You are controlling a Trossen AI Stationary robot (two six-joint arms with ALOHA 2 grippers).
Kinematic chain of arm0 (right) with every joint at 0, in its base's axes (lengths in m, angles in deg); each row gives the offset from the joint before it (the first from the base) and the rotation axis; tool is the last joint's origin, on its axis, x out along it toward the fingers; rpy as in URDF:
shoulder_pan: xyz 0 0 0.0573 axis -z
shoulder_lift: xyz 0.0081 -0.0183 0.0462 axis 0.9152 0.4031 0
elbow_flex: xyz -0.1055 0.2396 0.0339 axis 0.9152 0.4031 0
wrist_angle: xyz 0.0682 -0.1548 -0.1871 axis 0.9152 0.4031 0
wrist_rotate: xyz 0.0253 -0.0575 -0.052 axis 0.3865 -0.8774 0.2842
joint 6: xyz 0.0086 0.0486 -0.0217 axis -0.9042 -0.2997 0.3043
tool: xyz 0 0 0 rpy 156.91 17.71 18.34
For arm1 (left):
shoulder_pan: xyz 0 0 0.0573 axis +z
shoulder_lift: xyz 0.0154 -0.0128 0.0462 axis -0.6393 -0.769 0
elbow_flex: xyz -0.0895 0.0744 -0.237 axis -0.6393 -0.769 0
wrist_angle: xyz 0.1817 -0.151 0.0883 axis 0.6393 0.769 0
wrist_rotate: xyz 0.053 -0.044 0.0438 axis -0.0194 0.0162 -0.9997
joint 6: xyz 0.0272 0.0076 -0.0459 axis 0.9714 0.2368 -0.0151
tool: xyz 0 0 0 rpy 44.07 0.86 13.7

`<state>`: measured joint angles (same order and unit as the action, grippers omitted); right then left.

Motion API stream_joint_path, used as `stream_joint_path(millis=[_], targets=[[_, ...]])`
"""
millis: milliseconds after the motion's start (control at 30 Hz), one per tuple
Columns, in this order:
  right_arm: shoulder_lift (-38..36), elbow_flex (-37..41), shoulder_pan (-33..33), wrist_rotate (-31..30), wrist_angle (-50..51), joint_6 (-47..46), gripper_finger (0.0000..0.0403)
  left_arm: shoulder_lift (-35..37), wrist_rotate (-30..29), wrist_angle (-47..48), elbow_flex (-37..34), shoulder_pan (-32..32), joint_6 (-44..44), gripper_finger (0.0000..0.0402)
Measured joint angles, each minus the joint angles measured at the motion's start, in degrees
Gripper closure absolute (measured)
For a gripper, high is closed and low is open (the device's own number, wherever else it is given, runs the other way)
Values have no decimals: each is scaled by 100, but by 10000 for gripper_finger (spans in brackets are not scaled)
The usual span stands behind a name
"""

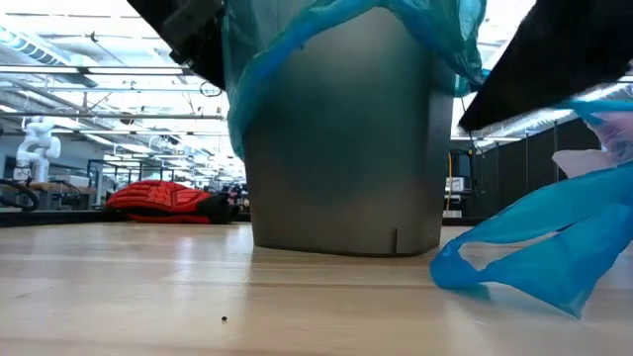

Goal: Place trash/remove bag and relplace
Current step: Insert the blue trash bag into the black trash bin

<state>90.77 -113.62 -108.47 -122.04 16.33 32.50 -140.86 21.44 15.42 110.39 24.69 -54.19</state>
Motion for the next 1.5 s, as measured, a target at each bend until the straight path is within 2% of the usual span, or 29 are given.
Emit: stream_joint_path(millis=[100, 200, 333, 433, 533, 1100, 1500], targets=[[-298, -251, -347, 3, -31, 324, 403, 62, 2, -10, 0, -1, 7, 402], [-434, -493, -676, -131, -510, 1162, 403, 198, -6, -19, 0, -1, 28, 402], [-393, -599, -850, -856, -1310, 2266, 403, 369, -11, -89, 0, -1, 111, 402], [-223, -594, -750, -1536, -1321, 2520, 403, 451, -17, -95, 2, -3, 110, 402], [-32, -584, -576, -1843, -1291, 2590, 403, 457, -17, -148, 2, -3, 112, 402], [632, -585, 91, -1494, -1334, 2355, 403, 461, -106, -309, 2, 13, 328, 402], [684, -557, 368, -709, -1296, 2250, 403, 462, -149, -285, -84, 8, 311, 402]])
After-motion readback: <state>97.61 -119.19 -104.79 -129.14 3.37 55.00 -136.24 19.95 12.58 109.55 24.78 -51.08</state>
